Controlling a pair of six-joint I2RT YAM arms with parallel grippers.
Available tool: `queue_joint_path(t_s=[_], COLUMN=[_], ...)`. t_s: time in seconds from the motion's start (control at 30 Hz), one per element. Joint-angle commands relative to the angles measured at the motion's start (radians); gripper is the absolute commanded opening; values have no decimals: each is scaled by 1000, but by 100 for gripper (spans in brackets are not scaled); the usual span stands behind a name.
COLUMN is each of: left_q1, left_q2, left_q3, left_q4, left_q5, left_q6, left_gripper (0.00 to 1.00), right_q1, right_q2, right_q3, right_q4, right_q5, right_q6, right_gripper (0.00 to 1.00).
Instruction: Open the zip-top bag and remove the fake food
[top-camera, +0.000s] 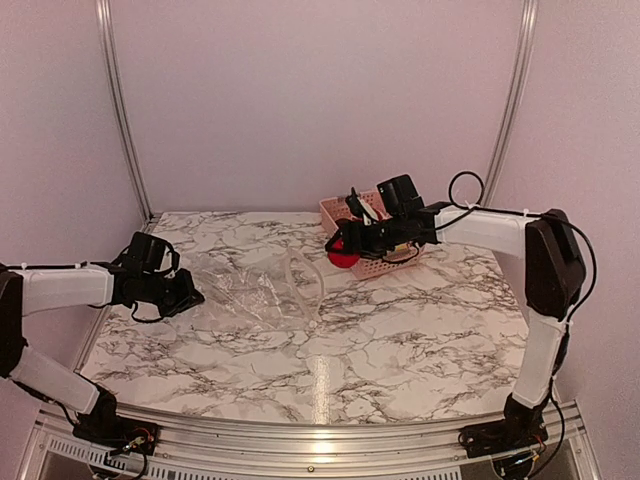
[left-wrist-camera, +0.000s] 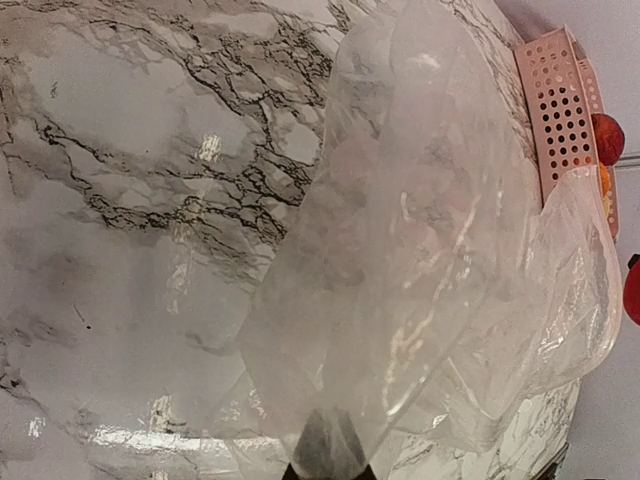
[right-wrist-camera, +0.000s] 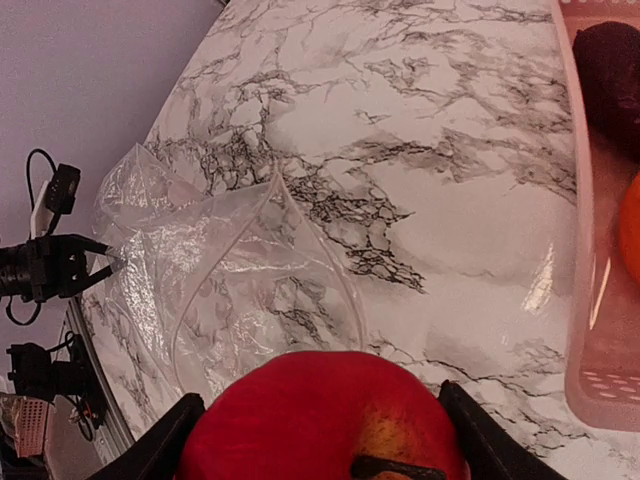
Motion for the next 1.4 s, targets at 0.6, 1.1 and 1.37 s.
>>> queue_joint_path(t_s=[0.6,1.1,1.37], left_q1=[4,5,4], left_q2=[103,108,121], left_q3=[80,84,89], left_q4=[42,33,36], left_q5=[34,28,38], left_q6=[-1,-4,-1], left_gripper=[0,0,0], right_q1=[-341,-349,-350], right_q2=[200,402,409], right_q3=[363,535,595], right_q4=[-111,-139,-169], right_q5=[127,185,169], right_q6=[-138,-211,-232], right_gripper=[74,85,95])
